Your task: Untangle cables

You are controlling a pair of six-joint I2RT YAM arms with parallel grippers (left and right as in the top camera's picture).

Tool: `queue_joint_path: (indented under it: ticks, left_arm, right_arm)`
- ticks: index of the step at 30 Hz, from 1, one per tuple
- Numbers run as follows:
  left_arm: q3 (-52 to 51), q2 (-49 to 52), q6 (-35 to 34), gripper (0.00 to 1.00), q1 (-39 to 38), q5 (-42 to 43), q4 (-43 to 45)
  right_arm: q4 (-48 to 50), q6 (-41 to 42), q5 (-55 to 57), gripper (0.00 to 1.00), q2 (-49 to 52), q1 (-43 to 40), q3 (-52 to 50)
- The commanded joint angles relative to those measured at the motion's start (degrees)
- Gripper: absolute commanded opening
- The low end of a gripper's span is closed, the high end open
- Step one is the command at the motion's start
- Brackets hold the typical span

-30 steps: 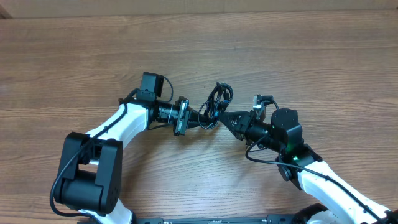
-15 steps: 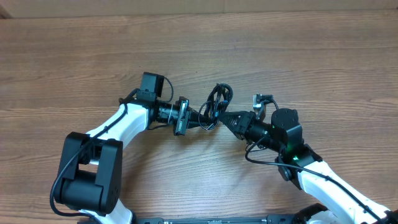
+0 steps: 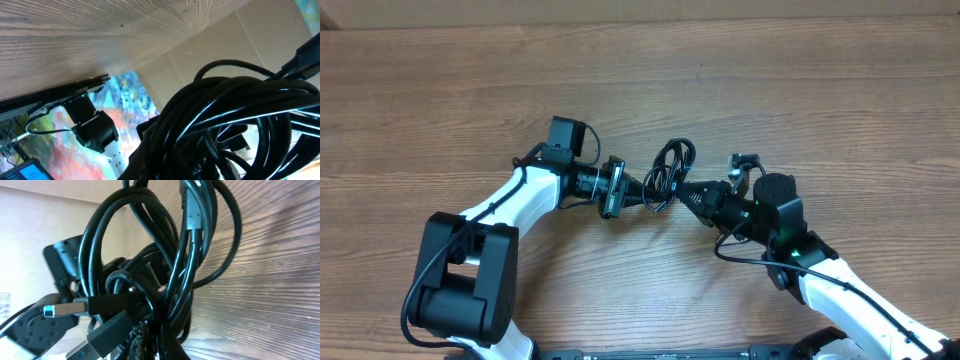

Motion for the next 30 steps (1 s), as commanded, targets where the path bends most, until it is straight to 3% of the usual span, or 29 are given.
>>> queue_joint_path:
  ticks: [1, 30]
  left_arm:
    - [0.8, -0.8, 0.1, 0.04, -1.6, 5.2, 0.1]
    - [0.8, -0.8, 0.1, 0.04, -1.3, 3.6, 0.1]
  right_arm:
    - [-2.4, -2.7, 4.8, 0.04, 0.4, 0.1, 0.5]
    - [-10.5, -7.3, 10.7, 0.04, 0.4, -1.7, 0.5]
